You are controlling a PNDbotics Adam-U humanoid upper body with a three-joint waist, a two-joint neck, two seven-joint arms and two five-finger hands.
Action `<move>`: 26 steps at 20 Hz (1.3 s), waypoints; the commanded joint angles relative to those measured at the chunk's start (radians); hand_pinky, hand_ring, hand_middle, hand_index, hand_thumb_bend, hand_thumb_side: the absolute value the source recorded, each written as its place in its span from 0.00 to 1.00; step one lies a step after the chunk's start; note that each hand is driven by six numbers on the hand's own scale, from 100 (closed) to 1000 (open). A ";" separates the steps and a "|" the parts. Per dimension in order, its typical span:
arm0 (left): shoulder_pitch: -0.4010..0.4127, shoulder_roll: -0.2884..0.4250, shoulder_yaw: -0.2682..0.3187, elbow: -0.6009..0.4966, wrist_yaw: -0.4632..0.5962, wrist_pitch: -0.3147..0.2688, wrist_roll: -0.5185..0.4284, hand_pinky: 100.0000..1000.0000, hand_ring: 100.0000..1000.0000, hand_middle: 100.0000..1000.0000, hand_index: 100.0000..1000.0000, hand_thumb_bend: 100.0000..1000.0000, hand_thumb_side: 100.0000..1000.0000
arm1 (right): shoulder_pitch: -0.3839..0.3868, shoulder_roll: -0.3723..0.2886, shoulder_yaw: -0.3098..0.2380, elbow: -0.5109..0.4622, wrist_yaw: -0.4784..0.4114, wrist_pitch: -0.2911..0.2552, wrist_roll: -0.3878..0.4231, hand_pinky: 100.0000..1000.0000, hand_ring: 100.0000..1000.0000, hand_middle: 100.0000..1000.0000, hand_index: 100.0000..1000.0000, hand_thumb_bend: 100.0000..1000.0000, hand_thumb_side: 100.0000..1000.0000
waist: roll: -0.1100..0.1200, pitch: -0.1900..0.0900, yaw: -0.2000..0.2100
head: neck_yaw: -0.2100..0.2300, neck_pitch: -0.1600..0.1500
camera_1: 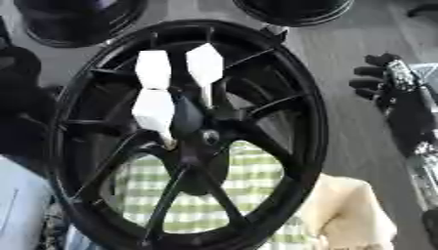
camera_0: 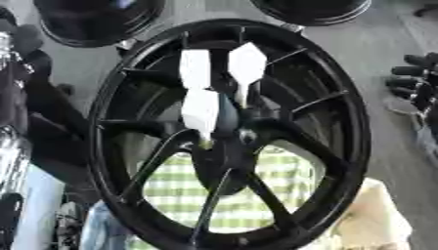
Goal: Pull the pin out of the wheel hub.
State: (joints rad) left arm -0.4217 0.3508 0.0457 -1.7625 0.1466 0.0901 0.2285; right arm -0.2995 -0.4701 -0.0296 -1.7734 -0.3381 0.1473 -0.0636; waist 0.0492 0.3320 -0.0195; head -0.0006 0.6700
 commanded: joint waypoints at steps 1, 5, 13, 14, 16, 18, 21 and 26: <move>-0.009 0.020 0.002 -0.017 0.004 -0.001 -0.003 0.72 0.80 0.69 0.69 0.00 0.82 | -0.011 -0.013 -0.004 -0.015 0.004 0.001 -0.001 0.83 0.72 0.70 0.83 0.00 0.81 | -0.002 -0.023 -0.002 | 0.001 -0.012; -0.016 0.019 -0.001 -0.026 0.003 -0.003 -0.005 0.72 0.81 0.70 0.70 0.00 0.81 | -0.013 -0.015 -0.008 -0.014 0.004 0.001 -0.004 0.83 0.72 0.70 0.83 0.00 0.81 | 0.002 -0.020 -0.007 | -0.005 -0.013; -0.122 0.138 -0.052 -0.132 0.045 0.003 -0.060 0.73 0.82 0.74 0.74 0.00 0.76 | -0.002 -0.021 -0.014 -0.016 0.008 -0.001 -0.012 0.83 0.72 0.70 0.83 0.00 0.81 | 0.012 -0.020 -0.016 | -0.021 -0.003; -0.143 0.174 -0.065 -0.147 0.056 0.010 -0.071 0.73 0.82 0.75 0.75 0.00 0.75 | 0.001 -0.023 -0.015 -0.016 0.011 -0.002 -0.012 0.83 0.72 0.70 0.83 0.00 0.81 | 0.014 -0.021 -0.015 | -0.024 -0.003; -0.188 0.263 -0.102 -0.177 0.077 0.031 -0.102 0.74 0.82 0.77 0.77 0.00 0.72 | 0.009 -0.026 -0.017 -0.016 0.017 -0.003 -0.014 0.83 0.72 0.70 0.83 0.00 0.81 | 0.019 -0.021 -0.014 | -0.031 -0.001; -0.229 0.353 -0.144 -0.209 0.092 0.063 -0.140 0.74 0.82 0.78 0.78 0.00 0.71 | 0.016 -0.028 -0.017 -0.021 0.021 -0.004 -0.014 0.83 0.72 0.70 0.83 0.00 0.81 | 0.022 -0.021 -0.013 | -0.041 -0.002; -0.289 0.467 -0.198 -0.234 0.109 0.107 -0.201 0.74 0.82 0.78 0.79 0.00 0.68 | 0.024 -0.030 -0.017 -0.034 0.025 -0.006 -0.013 0.83 0.72 0.70 0.83 0.00 0.81 | 0.026 -0.020 -0.012 | -0.060 -0.003; -0.394 0.579 -0.284 -0.237 0.102 0.135 -0.310 0.75 0.81 0.77 0.80 0.00 0.64 | 0.030 -0.032 -0.018 -0.040 0.029 -0.004 -0.017 0.83 0.72 0.70 0.83 0.00 0.81 | 0.030 -0.021 -0.013 | -0.062 -0.001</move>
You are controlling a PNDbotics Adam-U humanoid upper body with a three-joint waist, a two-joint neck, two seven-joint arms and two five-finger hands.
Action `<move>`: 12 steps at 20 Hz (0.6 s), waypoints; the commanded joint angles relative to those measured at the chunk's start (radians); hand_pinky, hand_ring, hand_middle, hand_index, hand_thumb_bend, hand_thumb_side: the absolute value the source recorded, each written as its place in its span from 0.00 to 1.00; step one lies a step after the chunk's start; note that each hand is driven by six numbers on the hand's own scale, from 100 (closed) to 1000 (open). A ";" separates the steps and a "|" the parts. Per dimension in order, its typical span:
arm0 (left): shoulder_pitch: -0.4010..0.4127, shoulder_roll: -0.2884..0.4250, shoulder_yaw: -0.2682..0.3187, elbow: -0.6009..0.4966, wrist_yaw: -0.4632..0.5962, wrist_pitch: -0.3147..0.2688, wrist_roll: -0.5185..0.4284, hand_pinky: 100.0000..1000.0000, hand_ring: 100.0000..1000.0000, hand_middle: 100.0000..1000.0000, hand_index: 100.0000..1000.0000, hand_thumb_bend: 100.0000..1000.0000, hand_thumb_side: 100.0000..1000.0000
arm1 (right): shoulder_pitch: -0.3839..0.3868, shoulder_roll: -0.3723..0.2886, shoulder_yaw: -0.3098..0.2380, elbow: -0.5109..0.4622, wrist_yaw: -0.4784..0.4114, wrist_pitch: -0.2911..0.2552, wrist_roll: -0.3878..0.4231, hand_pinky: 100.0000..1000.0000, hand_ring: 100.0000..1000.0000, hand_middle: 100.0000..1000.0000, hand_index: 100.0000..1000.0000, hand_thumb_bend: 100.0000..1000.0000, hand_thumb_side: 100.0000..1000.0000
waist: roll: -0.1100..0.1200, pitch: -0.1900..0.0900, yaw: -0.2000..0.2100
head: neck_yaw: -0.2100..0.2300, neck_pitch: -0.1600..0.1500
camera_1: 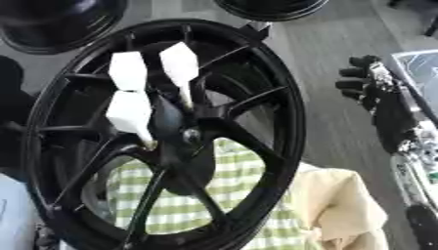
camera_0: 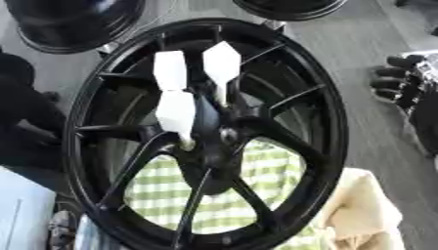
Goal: Pull the pin out of the wheel hub.
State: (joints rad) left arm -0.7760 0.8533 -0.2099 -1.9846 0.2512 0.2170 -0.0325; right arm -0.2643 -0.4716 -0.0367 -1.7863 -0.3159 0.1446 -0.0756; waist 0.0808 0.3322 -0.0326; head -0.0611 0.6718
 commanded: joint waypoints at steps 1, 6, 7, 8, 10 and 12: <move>-0.065 0.095 -0.050 -0.015 -0.005 0.010 -0.078 0.75 0.81 0.77 0.81 0.00 0.65 | -0.005 -0.032 -0.012 -0.027 0.007 -0.001 -0.006 0.83 0.72 0.70 0.83 0.00 0.81 | 0.000 -0.023 0.000 | 0.000 -0.001; -0.214 0.128 -0.168 -0.015 -0.022 0.043 -0.258 0.74 0.78 0.78 0.83 0.00 0.66 | 0.002 -0.040 -0.009 -0.026 0.008 0.001 -0.006 0.83 0.72 0.70 0.83 0.00 0.81 | 0.008 -0.031 0.004 | 0.007 0.009; -0.245 0.118 -0.192 -0.015 -0.029 0.053 -0.297 0.74 0.77 0.78 0.83 0.00 0.66 | 0.003 -0.040 -0.009 -0.025 0.009 0.001 -0.006 0.83 0.72 0.70 0.83 0.00 0.81 | 0.009 -0.033 0.005 | 0.007 0.011; -0.272 0.107 -0.211 -0.015 -0.037 0.061 -0.333 0.74 0.76 0.78 0.83 0.00 0.66 | 0.004 -0.041 -0.009 -0.024 0.009 0.001 -0.006 0.83 0.72 0.70 0.83 0.00 0.81 | 0.009 -0.034 0.006 | 0.006 0.012; -0.315 0.084 -0.243 -0.015 -0.048 0.082 -0.392 0.73 0.75 0.78 0.83 0.00 0.67 | 0.006 -0.041 -0.008 -0.023 0.010 0.001 -0.006 0.83 0.72 0.70 0.83 0.00 0.81 | 0.009 -0.036 0.009 | 0.007 0.014; -0.342 0.066 -0.272 -0.015 -0.066 0.116 -0.441 0.72 0.74 0.77 0.83 0.01 0.67 | 0.007 -0.042 -0.007 -0.022 0.012 0.001 -0.005 0.83 0.72 0.70 0.83 0.00 0.81 | 0.010 -0.037 0.010 | 0.007 0.015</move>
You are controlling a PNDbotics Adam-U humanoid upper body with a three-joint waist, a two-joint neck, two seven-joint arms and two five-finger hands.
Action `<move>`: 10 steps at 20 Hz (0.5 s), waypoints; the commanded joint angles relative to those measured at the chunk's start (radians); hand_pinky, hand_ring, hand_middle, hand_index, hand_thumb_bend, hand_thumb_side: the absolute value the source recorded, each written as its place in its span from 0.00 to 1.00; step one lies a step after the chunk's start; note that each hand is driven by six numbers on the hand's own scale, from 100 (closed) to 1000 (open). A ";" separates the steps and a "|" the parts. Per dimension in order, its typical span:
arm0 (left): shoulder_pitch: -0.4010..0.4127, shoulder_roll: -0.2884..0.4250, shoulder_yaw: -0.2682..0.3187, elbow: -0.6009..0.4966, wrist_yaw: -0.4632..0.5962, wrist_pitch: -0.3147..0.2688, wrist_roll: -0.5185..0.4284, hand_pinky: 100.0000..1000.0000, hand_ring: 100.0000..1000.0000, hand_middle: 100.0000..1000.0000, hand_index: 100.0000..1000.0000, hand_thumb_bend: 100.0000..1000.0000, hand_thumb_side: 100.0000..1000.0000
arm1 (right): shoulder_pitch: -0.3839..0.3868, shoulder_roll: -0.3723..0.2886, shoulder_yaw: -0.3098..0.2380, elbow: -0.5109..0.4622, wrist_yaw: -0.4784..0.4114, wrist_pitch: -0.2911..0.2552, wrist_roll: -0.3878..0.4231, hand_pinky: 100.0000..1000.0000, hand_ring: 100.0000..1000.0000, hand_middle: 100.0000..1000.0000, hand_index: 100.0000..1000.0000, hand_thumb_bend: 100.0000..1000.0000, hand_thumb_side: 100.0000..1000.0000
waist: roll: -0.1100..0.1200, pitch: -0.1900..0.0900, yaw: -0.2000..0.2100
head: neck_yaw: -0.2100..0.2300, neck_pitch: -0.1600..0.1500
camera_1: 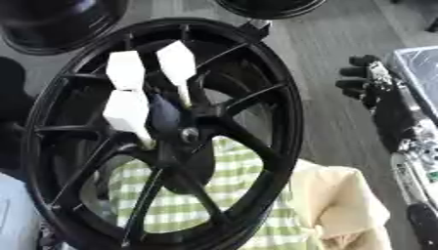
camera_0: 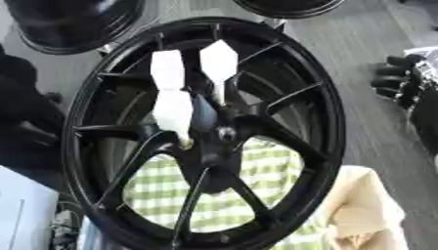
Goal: Pull the pin out of the wheel hub.
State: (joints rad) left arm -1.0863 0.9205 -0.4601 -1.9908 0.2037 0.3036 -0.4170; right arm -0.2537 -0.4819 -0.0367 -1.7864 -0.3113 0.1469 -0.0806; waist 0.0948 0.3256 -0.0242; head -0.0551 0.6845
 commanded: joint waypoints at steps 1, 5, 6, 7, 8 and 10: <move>-0.041 -0.010 -0.035 -0.009 -0.028 0.050 -0.077 0.72 0.73 0.77 0.83 0.02 0.67 | -0.003 -0.031 -0.007 -0.021 0.008 -0.001 0.001 0.83 0.72 0.70 0.83 0.00 0.81 | -0.004 -0.031 0.002 | 0.001 0.003; -0.062 -0.035 -0.079 -0.009 -0.071 0.126 -0.142 0.72 0.72 0.77 0.84 0.04 0.67 | -0.001 -0.032 -0.005 -0.018 0.010 0.000 0.003 0.83 0.72 0.70 0.83 0.00 0.81 | -0.004 -0.033 0.003 | 0.004 0.003; -0.064 -0.039 -0.086 -0.009 -0.080 0.142 -0.151 0.72 0.72 0.77 0.84 0.04 0.67 | -0.001 -0.033 -0.004 -0.018 0.011 0.000 0.003 0.83 0.72 0.70 0.83 0.00 0.81 | -0.004 -0.034 0.003 | 0.005 0.003; -0.064 -0.041 -0.094 -0.009 -0.090 0.158 -0.161 0.72 0.73 0.76 0.84 0.04 0.67 | -0.001 -0.033 -0.004 -0.017 0.012 0.000 0.004 0.83 0.72 0.70 0.83 0.00 0.81 | -0.004 -0.034 0.003 | 0.005 0.002; -0.063 -0.044 -0.102 -0.009 -0.098 0.173 -0.169 0.72 0.73 0.76 0.84 0.05 0.67 | -0.001 -0.033 -0.004 -0.016 0.013 0.000 0.004 0.83 0.72 0.70 0.83 0.00 0.81 | -0.004 -0.035 0.003 | 0.006 0.002; -0.063 -0.050 -0.116 -0.009 -0.112 0.196 -0.186 0.72 0.74 0.76 0.84 0.06 0.67 | 0.000 -0.034 -0.003 -0.016 0.014 -0.001 0.005 0.83 0.72 0.70 0.83 0.00 0.81 | -0.004 -0.035 0.002 | 0.006 0.002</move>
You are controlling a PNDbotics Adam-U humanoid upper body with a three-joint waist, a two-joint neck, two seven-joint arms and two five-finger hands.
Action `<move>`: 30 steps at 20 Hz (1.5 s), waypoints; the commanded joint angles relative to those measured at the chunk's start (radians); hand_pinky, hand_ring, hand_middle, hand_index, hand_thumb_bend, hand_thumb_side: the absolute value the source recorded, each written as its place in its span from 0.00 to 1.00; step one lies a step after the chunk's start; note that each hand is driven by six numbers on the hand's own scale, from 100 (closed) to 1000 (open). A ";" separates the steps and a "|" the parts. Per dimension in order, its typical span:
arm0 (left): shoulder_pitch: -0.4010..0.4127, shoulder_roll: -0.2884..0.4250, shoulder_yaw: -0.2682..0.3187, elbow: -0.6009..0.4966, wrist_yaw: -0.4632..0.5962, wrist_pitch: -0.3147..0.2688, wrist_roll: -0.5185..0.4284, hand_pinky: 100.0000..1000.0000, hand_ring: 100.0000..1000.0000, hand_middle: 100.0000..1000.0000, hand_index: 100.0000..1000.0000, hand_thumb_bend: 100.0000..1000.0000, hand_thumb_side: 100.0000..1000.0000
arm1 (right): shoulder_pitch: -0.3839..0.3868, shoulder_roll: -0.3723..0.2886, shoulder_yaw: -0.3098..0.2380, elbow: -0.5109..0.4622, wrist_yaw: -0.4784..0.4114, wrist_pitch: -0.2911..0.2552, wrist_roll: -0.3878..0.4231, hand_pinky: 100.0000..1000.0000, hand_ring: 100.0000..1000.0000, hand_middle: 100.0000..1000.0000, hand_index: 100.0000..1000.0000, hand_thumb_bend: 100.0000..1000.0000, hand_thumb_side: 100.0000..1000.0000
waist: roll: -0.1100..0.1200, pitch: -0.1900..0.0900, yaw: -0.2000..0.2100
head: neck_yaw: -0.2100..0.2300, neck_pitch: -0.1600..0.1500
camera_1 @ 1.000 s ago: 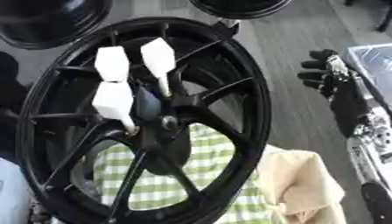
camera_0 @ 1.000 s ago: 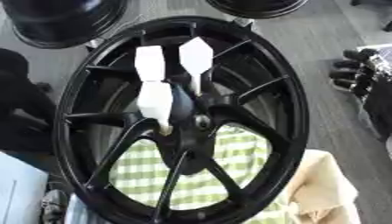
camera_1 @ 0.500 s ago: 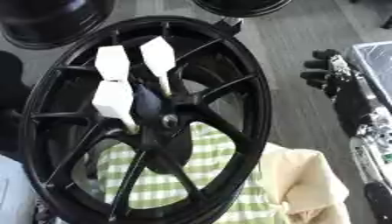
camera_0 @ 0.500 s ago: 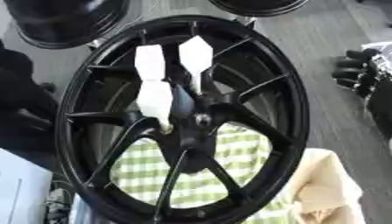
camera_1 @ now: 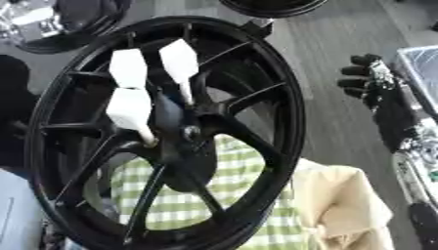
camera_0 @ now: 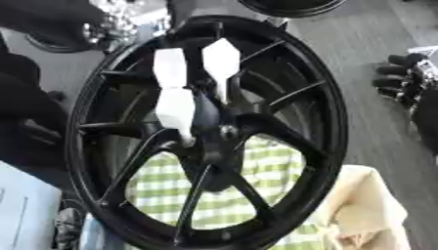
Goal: Pull the pin out of the wheel hub.
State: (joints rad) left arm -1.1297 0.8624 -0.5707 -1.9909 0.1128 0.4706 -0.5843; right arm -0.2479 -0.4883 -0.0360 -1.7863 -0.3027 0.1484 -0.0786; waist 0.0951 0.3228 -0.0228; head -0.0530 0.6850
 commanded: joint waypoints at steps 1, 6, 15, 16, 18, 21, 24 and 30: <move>-0.020 0.005 -0.012 -0.009 -0.027 0.038 -0.027 0.72 0.74 0.77 0.84 0.06 0.67 | -0.006 -0.028 -0.003 -0.015 0.006 -0.002 0.003 0.83 0.72 0.70 0.83 0.00 0.82 | -0.004 -0.033 0.001 | 0.004 0.001; -0.023 -0.009 -0.041 -0.009 -0.052 0.076 -0.068 0.72 0.72 0.75 0.83 0.10 0.64 | -0.006 -0.028 -0.002 -0.014 0.009 -0.002 0.005 0.83 0.72 0.70 0.83 0.00 0.82 | -0.004 -0.033 -0.001 | 0.004 0.001; 0.005 0.002 -0.053 -0.009 -0.134 0.067 -0.158 0.79 0.77 0.77 0.85 0.25 0.48 | -0.008 -0.029 0.003 -0.012 0.012 0.000 0.011 0.83 0.72 0.70 0.83 0.00 0.82 | -0.003 -0.032 -0.004 | 0.004 0.001; 0.008 0.002 -0.052 -0.009 -0.146 0.064 -0.164 0.79 0.75 0.77 0.84 0.26 0.45 | -0.008 -0.029 0.003 -0.011 0.012 0.000 0.012 0.83 0.72 0.70 0.83 0.00 0.82 | -0.003 -0.032 -0.004 | 0.004 0.001; 0.016 0.003 -0.050 -0.009 -0.169 0.066 -0.173 0.79 0.73 0.76 0.83 0.25 0.35 | -0.009 -0.029 0.004 -0.011 0.013 0.000 0.013 0.83 0.72 0.70 0.83 0.00 0.82 | -0.003 -0.031 -0.005 | 0.005 0.000; 0.026 0.004 -0.050 -0.009 -0.193 0.070 -0.185 0.78 0.71 0.75 0.82 0.25 0.21 | -0.009 -0.029 0.007 -0.011 0.014 0.001 0.016 0.83 0.72 0.70 0.83 0.00 0.82 | -0.004 -0.030 -0.006 | 0.006 0.000; 0.033 0.003 -0.050 -0.009 -0.205 0.079 -0.194 0.78 0.70 0.75 0.82 0.25 0.12 | -0.010 -0.029 0.008 -0.009 0.017 0.002 0.019 0.83 0.72 0.70 0.83 0.00 0.82 | -0.004 -0.030 -0.007 | 0.008 0.000; 0.045 0.002 -0.047 -0.009 -0.228 0.098 -0.195 0.73 0.63 0.71 0.80 0.24 0.04 | -0.011 -0.028 0.009 -0.008 0.019 0.002 0.023 0.83 0.72 0.70 0.83 0.00 0.82 | -0.005 -0.028 -0.009 | 0.011 0.002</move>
State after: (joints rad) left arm -1.0734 0.8437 -0.6321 -1.9908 -0.1076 0.4981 -0.7157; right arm -0.2475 -0.4886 -0.0235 -1.7852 -0.2897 0.1515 -0.0586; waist 0.0957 0.3224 -0.0309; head -0.0450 0.6850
